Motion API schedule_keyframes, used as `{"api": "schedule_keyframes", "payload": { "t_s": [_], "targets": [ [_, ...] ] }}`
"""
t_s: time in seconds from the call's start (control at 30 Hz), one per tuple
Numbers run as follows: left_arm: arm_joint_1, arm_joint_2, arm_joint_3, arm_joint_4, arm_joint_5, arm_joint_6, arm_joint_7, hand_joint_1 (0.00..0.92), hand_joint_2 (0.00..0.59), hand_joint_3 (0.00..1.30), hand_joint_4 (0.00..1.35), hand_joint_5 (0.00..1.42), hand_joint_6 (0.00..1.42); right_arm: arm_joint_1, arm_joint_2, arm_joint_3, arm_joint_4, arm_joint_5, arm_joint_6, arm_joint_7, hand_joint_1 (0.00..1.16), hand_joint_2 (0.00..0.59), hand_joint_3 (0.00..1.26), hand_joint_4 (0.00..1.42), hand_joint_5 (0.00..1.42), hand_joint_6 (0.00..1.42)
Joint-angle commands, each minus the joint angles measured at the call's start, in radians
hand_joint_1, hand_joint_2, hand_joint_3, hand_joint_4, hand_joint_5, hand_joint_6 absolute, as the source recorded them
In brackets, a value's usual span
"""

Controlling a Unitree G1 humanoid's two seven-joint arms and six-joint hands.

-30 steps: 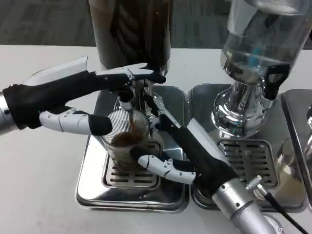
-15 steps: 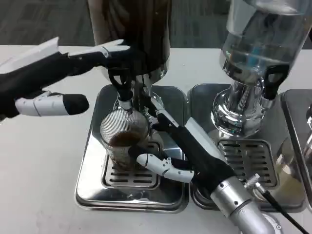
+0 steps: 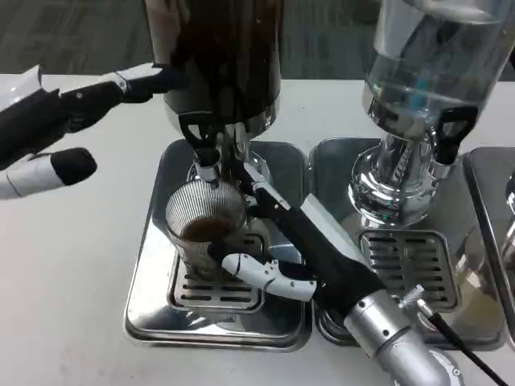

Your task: Grasp the cup under the faucet to collect the drink, then remove the cup.

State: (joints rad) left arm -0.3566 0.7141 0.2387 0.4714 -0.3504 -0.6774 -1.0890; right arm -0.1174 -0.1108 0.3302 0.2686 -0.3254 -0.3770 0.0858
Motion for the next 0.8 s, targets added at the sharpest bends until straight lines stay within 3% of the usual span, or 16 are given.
{"api": "schedule_keyframes", "payload": {
  "t_s": [0.03, 0.6, 0.8],
  "targets": [
    [0.050, 0.007, 0.023, -0.026, -0.007, 0.000, 0.022, 0.000, 0.055, 0.16, 0.04, 0.06, 0.07, -0.009, 0.004, 0.000, 0.006, 0.011, -0.003, 0.009, 0.40, 0.235, 0.01, 0.02, 0.05, 0.14],
    [0.199, 0.004, 0.034, 0.001, 0.029, -0.048, 0.098, 0.000, 0.057, 0.16, 0.04, 0.07, 0.07, -0.070, 0.022, 0.012, 0.087, -0.002, 0.005, 0.010, 0.40, 0.234, 0.01, 0.01, 0.04, 0.14],
    [0.237, -0.002, 0.026, 0.010, 0.042, -0.061, 0.117, 0.000, 0.056, 0.16, 0.04, 0.07, 0.07, -0.092, 0.017, 0.027, 0.101, -0.025, 0.028, 0.013, 0.44, 0.206, 0.00, 0.00, 0.02, 0.13]
  ]
}}
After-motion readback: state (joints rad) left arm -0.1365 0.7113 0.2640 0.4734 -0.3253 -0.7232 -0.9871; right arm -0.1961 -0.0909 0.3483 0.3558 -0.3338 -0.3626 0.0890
